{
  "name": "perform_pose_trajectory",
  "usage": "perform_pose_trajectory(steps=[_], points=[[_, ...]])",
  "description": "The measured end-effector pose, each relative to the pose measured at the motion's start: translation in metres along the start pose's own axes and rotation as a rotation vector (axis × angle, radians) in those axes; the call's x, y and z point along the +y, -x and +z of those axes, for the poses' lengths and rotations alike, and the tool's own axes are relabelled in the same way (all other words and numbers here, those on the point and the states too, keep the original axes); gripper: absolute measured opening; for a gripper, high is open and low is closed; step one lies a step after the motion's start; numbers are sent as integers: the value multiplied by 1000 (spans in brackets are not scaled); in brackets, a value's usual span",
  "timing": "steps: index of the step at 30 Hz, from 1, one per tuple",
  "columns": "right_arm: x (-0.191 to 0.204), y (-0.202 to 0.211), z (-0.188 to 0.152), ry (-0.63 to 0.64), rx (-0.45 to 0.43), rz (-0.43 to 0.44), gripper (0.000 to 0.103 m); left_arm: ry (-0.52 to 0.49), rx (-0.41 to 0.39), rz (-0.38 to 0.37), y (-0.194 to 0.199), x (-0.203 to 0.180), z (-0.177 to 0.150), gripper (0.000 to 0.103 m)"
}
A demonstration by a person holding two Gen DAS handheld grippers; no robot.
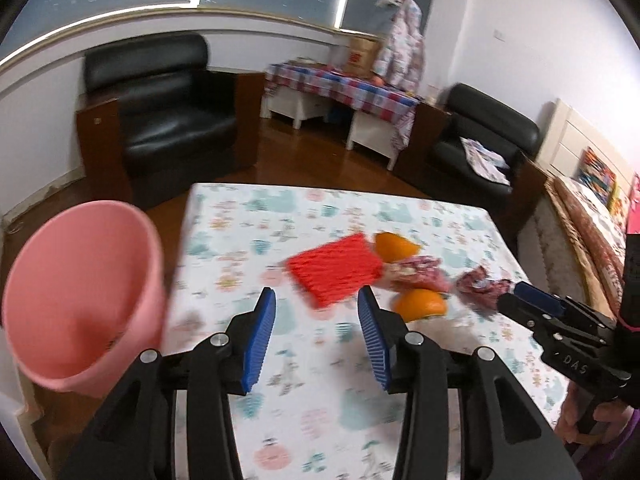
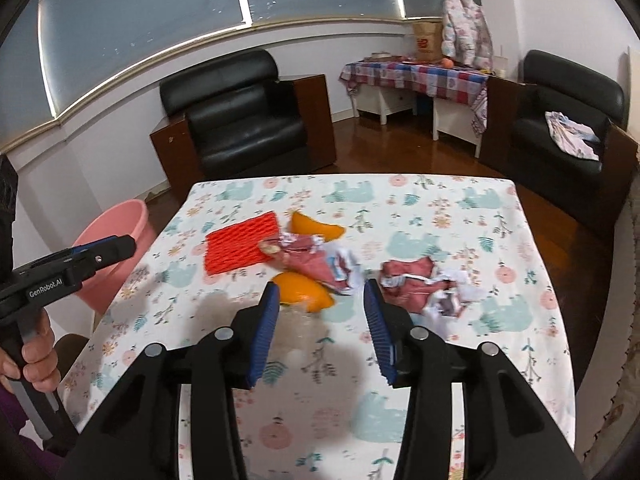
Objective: Collect trash
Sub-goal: 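Move both open tools back over the remaining trash on the table, then grasp the red-white printed bag with the right tool while the left tool grasps the pink-white bag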
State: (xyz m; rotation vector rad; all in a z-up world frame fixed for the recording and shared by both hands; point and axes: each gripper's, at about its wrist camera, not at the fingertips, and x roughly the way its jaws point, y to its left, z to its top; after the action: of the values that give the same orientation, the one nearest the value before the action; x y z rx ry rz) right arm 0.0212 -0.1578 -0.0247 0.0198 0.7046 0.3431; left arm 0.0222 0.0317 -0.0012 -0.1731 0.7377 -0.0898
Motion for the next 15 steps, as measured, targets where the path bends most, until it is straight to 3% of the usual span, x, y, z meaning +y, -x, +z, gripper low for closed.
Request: perform_pose_trajectory(steps=[4, 8, 15], points=[[-9, -2, 0, -6, -4, -20, 45, 27, 64, -67, -23, -20, 9, 43], [-20, -4, 0, -14, -9, -29, 45, 91, 126, -122, -47, -35, 19, 50], [-33, -12, 2, -32, -8, -28, 45, 314, 290, -178, -102, -31, 31, 51]])
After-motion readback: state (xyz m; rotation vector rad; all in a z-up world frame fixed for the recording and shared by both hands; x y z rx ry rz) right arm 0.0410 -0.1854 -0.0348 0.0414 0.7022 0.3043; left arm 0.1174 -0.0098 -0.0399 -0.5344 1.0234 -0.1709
